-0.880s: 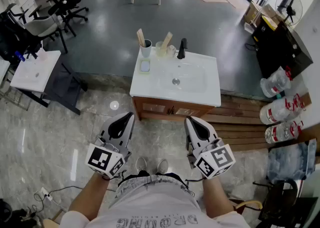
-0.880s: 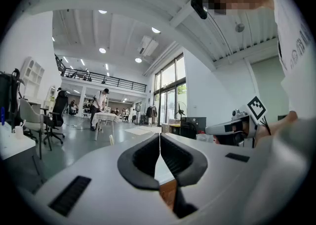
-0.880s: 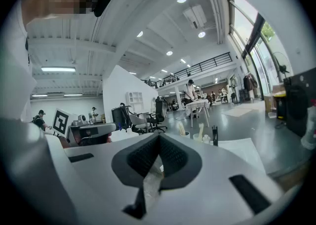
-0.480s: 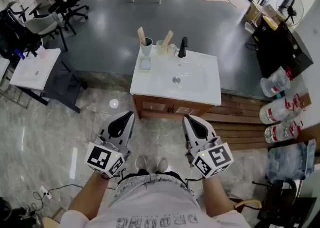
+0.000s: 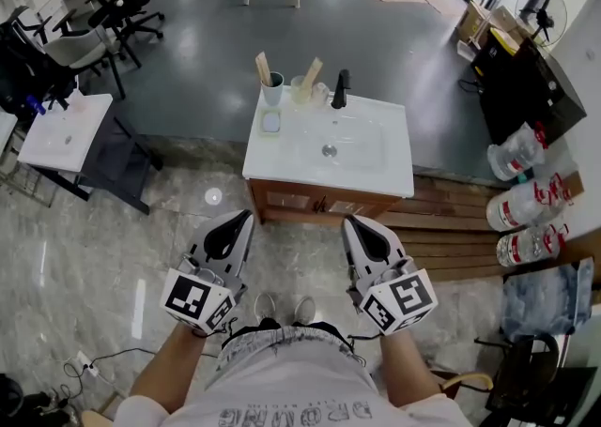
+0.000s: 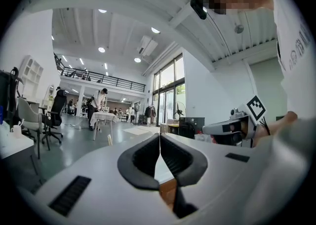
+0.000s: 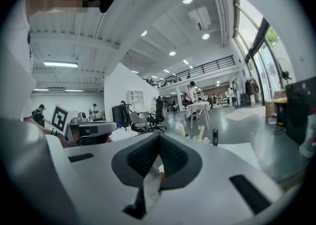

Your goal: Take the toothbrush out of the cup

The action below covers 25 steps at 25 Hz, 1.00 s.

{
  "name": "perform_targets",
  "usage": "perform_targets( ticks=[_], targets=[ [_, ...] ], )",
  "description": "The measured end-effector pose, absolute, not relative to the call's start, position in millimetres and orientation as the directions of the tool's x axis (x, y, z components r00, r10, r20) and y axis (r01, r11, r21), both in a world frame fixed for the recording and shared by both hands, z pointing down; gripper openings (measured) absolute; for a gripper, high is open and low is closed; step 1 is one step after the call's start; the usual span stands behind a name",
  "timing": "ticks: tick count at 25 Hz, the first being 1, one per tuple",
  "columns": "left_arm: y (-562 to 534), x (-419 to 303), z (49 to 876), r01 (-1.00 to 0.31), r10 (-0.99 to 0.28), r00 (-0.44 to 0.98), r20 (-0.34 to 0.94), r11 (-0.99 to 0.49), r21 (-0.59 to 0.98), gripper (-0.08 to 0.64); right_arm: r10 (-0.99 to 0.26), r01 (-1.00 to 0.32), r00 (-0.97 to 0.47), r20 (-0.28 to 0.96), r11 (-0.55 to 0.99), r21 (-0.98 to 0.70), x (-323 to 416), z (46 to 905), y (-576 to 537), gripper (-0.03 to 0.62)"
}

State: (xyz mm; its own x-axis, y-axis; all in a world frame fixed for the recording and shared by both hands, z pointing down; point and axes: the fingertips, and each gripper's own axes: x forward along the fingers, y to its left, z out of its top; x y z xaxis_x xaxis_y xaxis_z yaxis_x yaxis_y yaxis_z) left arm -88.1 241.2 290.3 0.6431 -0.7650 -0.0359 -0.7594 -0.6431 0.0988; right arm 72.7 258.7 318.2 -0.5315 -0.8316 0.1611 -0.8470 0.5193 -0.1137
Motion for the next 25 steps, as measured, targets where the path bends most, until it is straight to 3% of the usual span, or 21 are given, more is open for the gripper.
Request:
perform_targets(
  ticks=[25],
  targets=[
    [238.3, -85.3, 289.1, -0.762, -0.765, 0.644, -0.021, -0.643, 0.082, 0.022, -0.841, -0.857, -0.515, 0.166, 0.502, -0.120, 74.5, 316.6, 258.0, 0.035]
  ],
)
